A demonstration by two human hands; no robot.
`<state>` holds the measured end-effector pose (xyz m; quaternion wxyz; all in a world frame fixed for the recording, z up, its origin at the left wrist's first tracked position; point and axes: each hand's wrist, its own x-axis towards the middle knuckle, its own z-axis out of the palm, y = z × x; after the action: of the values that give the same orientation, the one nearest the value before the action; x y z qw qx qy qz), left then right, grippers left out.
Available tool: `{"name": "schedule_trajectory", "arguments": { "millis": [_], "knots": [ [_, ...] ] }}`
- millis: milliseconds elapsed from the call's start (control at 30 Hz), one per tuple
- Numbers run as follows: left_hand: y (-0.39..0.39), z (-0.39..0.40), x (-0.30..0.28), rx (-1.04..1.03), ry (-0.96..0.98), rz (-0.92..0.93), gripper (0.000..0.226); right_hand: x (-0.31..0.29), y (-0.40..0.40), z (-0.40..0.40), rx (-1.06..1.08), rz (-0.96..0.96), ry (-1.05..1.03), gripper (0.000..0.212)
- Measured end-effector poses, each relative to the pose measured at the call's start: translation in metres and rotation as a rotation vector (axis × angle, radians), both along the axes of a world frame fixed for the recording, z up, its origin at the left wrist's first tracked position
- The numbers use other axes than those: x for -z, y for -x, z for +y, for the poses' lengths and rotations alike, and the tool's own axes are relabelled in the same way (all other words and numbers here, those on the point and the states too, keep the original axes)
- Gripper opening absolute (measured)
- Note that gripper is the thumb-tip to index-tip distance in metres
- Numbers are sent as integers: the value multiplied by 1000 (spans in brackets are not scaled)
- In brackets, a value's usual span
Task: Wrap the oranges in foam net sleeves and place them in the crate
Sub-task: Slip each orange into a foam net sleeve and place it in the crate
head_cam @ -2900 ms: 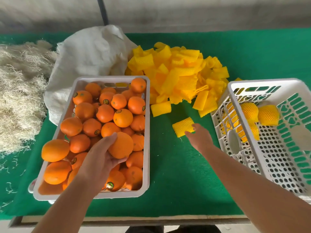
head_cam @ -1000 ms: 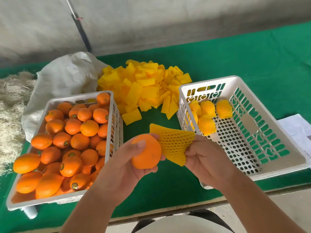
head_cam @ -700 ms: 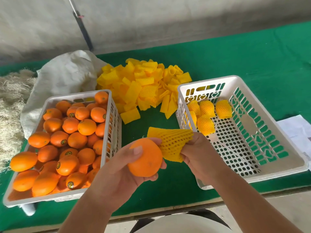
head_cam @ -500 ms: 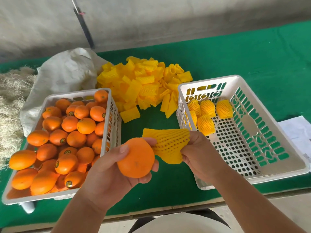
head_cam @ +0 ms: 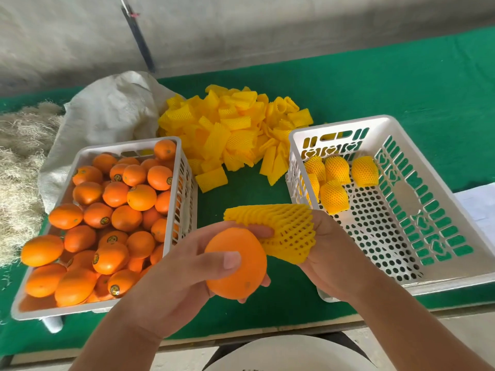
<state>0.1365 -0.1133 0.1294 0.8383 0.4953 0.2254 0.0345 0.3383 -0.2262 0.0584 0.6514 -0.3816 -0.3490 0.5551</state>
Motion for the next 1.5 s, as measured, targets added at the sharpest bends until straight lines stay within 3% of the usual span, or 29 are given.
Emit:
{"name": "schedule_trajectory", "arguments": {
  "millis": [133, 300, 433, 567, 667, 767, 833, 900, 1000, 1133, 1300, 1500],
  "knots": [
    [-2, -5, -4, 62, -23, 71, 79, -5, 6, 2, 39, -103, 4, 23],
    [-1, -9, -5, 7, -108, 103, 80, 2, 3, 0, 276, -21, 137, 49],
    [7, -7, -5, -36, -227, 141, 87, 6, 1, -3, 361, -129, 159, 31],
    [9, -3, -7, -85, -241, 98, 83, 3, 4, -8, 295, -82, 170, 55],
    [3, 1, -11, -247, -199, 75, 77, -2, 4, -13, 290, -143, 183, 45],
    [-8, 2, -7, -514, 51, 121, 62, -16, 7, -20, 283, -333, 188, 11],
    [-18, 0, -8, -627, 173, 106, 53, -28, 13, -23, 266, -440, 155, 12],
    [-25, -2, -8, -674, 177, 98, 62, -37, 19, -24, 228, -412, 139, 17],
    [-23, -8, -4, -666, 90, 74, 63, -37, 26, -24, 247, -437, 100, 31],
    [-16, -14, 1, -598, -163, 170, 80, -34, 32, -24, 314, -488, 73, 21],
    [-11, -19, -1, -496, -425, 244, 50, -42, 37, -25, 317, -503, 22, 28],
    [-9, -22, -5, -451, -512, 270, 48, -47, 45, -26, 346, -530, 17, 25]
  ]
}}
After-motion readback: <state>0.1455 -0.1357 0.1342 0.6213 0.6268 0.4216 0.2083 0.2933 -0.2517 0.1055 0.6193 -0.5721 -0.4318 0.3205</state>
